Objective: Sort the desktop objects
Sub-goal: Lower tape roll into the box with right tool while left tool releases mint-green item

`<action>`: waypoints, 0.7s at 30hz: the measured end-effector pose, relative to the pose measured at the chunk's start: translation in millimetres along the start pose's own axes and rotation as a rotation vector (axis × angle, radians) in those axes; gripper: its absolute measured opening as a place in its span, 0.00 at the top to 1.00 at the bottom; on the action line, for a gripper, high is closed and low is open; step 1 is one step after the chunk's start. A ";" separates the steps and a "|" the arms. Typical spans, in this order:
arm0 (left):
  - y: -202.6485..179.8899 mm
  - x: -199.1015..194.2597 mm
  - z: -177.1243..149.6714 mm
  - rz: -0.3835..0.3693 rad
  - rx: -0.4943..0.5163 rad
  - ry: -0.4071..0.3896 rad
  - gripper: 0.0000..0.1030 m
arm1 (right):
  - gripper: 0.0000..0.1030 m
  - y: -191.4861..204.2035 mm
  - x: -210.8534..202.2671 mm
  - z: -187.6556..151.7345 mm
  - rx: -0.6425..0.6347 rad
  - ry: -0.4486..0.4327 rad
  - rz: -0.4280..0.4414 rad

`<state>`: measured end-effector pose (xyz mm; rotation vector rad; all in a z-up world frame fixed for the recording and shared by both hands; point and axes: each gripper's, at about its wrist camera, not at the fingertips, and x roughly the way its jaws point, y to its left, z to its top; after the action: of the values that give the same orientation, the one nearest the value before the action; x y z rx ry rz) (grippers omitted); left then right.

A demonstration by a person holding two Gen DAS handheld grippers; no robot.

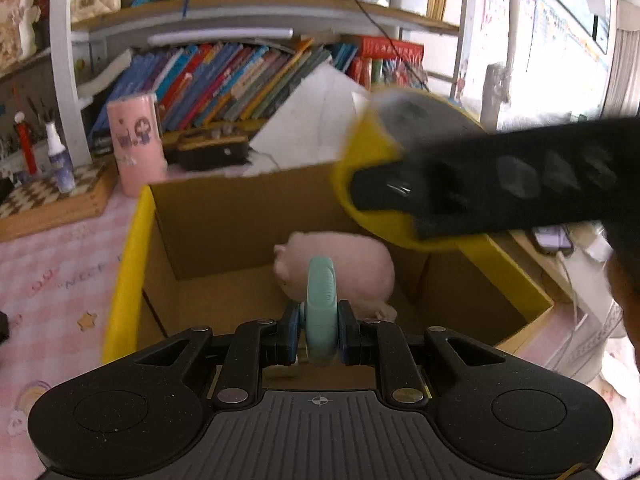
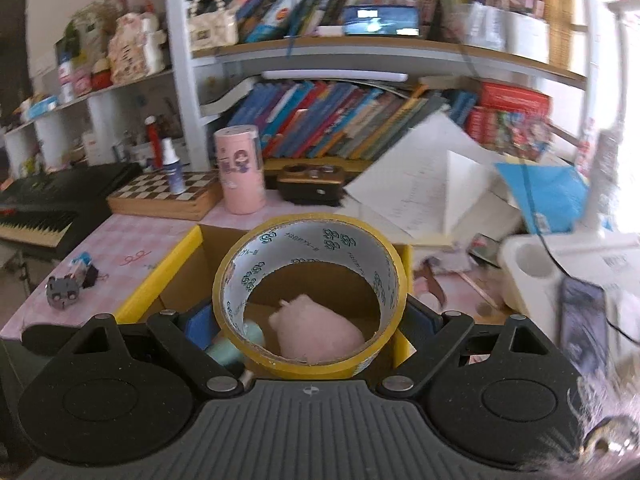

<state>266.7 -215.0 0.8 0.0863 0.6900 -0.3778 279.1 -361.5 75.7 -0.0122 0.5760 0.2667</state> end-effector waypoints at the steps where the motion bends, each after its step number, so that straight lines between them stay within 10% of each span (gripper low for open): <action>1: -0.6 1.9 -1.7 -0.002 -0.007 0.006 0.83 | 0.13 0.7 7.1 2.2 -0.016 0.008 0.018; 21: 12.3 13.2 -2.8 -0.022 -0.130 0.043 0.79 | 0.13 47.1 130.3 9.2 -0.338 0.382 0.244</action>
<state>278.9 -207.1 -10.3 -0.0364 0.7565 -0.3526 377.1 -283.2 16.0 -0.3273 0.9083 0.6052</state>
